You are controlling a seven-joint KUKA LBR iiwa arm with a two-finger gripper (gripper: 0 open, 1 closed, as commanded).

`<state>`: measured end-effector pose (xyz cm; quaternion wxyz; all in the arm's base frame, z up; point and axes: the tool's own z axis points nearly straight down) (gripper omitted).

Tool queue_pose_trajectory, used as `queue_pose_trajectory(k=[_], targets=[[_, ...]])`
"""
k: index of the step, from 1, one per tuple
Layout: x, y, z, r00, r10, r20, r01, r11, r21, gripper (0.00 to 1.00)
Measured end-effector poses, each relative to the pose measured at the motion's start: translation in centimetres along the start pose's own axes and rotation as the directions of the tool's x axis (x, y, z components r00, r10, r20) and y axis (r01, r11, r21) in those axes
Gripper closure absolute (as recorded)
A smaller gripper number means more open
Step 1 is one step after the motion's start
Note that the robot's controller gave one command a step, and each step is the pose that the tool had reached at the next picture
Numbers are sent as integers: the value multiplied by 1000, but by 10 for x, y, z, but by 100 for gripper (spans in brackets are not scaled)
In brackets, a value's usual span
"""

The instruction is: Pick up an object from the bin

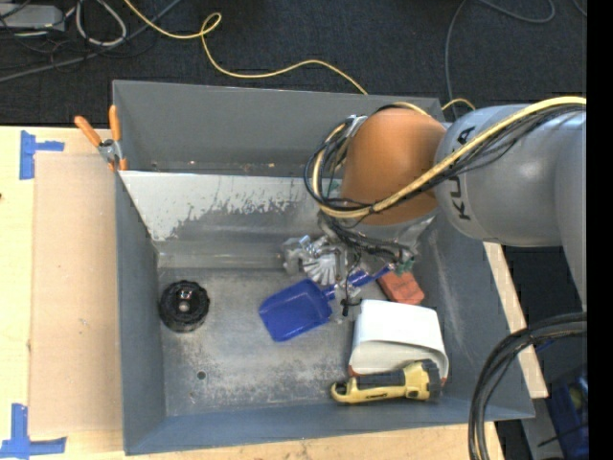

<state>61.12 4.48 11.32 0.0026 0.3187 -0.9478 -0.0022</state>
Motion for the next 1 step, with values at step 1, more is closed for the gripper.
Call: queue_pose_trajectory(k=[1], targets=[[5, -10, 46, 998, 57, -2, -57, 998, 0, 0]])
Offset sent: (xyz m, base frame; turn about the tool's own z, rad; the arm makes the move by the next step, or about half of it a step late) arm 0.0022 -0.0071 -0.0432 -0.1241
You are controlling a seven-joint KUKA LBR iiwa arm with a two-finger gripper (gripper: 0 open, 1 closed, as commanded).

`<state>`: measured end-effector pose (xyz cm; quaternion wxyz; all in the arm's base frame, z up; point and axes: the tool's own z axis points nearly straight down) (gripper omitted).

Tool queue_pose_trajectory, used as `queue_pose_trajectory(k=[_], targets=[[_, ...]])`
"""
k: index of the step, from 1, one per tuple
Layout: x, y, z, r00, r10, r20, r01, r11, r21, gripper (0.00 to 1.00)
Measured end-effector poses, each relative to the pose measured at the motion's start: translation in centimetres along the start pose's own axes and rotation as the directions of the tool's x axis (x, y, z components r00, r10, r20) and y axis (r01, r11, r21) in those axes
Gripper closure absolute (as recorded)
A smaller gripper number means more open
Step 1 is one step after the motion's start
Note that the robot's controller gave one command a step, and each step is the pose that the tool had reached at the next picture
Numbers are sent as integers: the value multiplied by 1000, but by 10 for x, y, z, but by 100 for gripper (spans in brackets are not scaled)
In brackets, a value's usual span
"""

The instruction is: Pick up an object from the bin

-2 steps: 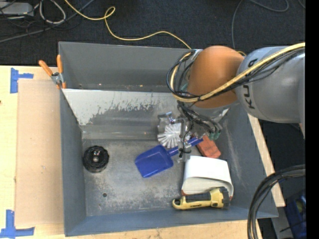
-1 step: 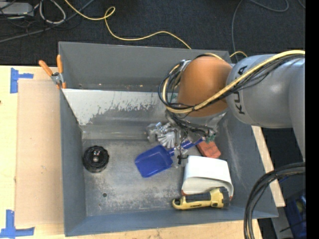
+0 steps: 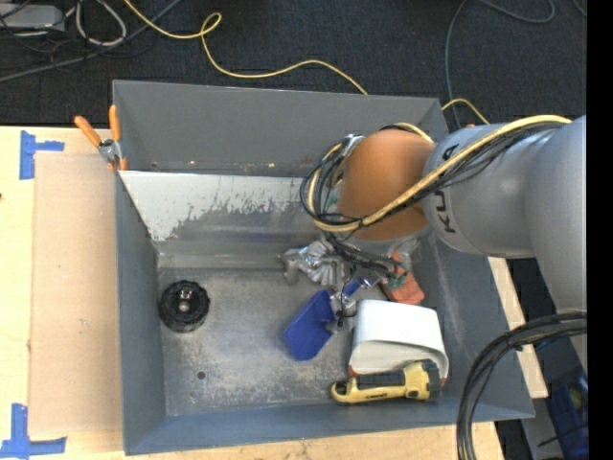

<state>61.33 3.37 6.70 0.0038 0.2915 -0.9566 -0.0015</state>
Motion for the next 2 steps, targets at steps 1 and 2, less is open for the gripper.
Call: queue_pose_trajectory(k=[1, 2], targets=[[-3, 4, -3, 984, -177, 5, 177, 984, -1, 100], [-3, 4, -4, 984, -176, 5, 176, 984, -1, 100]])
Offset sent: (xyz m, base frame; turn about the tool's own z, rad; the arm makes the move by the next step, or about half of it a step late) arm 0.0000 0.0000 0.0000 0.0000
